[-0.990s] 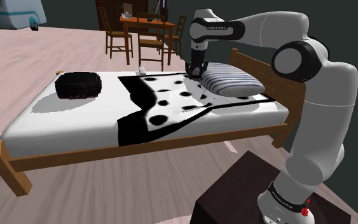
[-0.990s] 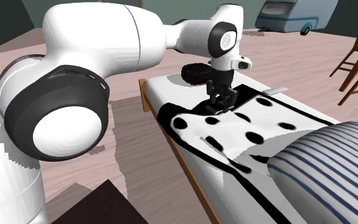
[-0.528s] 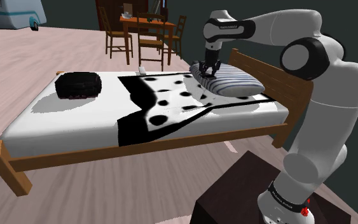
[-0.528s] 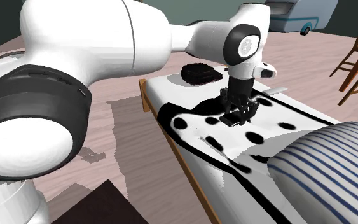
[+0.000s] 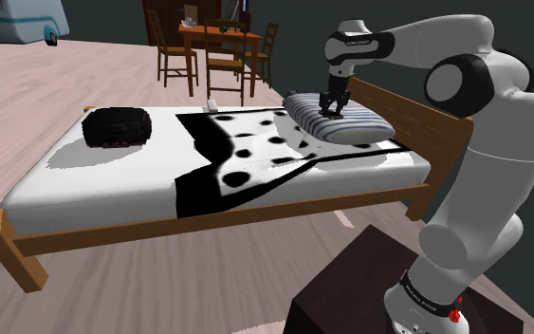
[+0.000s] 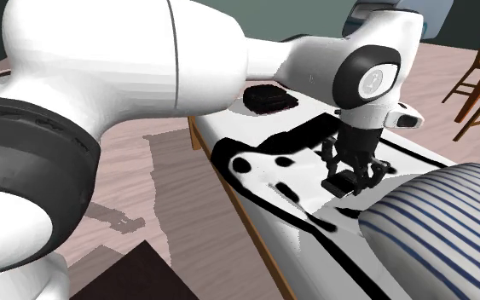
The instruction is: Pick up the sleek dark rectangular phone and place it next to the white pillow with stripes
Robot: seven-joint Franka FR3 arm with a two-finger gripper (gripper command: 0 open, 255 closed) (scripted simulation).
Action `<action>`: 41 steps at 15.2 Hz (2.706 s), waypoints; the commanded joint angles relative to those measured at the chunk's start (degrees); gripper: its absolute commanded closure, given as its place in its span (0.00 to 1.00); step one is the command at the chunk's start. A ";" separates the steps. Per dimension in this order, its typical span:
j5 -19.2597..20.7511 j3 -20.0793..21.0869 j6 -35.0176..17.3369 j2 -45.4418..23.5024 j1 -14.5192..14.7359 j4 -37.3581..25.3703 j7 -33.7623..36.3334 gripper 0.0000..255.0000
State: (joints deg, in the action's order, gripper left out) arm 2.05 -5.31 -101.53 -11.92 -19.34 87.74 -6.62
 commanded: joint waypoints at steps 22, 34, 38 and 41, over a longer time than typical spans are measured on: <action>-0.12 -0.16 -16.64 -2.59 -0.41 14.03 -0.09 1.00; -0.31 -0.09 -24.77 -6.16 -0.52 18.61 0.10 1.00; -0.36 -0.06 -26.26 -6.99 -0.55 19.27 0.12 1.00; -0.36 -0.06 -26.26 -6.99 -0.55 19.27 0.12 1.00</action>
State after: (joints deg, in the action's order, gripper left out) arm 1.68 -5.37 -127.75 -18.91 -19.89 106.98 -6.50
